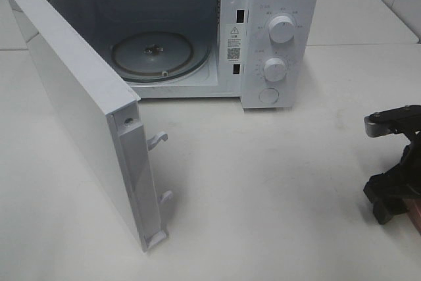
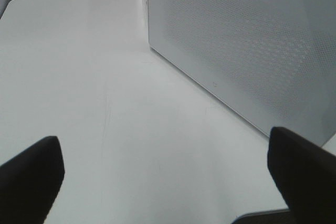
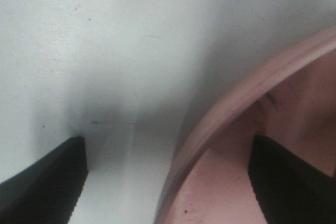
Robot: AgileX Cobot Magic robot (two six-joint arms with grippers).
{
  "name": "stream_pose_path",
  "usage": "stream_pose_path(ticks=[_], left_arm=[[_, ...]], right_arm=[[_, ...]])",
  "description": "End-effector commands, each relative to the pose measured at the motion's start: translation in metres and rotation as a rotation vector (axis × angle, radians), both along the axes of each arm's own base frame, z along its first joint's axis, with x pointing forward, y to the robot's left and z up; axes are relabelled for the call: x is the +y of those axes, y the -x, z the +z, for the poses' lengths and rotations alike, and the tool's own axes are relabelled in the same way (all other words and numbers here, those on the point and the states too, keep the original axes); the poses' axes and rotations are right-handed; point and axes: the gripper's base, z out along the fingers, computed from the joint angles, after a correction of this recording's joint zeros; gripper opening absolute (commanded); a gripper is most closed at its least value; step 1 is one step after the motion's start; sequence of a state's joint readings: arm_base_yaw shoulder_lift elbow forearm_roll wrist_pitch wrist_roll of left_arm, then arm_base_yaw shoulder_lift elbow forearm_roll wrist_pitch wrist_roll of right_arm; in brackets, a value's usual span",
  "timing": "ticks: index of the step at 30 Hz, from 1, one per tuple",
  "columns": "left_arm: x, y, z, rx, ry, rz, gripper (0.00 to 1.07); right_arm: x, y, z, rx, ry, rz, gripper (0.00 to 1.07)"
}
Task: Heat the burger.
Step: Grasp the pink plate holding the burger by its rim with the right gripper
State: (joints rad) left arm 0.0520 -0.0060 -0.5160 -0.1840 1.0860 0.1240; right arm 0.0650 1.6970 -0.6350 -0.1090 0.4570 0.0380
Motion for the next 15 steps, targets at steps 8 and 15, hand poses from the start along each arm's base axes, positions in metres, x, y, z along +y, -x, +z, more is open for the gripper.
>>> stream_pose_path(ticks=[8,15], left_arm=[[-0.0007,0.0018,0.0009,-0.026,0.011,-0.002,0.98],[-0.0007,0.0018,0.0009,-0.026,0.011,-0.002,0.98]], right_arm=[[-0.0024,0.0006,-0.0001,0.003,0.009,-0.047,0.34],[-0.0057,0.0019,0.0001,0.016,0.045,-0.055,0.06]])
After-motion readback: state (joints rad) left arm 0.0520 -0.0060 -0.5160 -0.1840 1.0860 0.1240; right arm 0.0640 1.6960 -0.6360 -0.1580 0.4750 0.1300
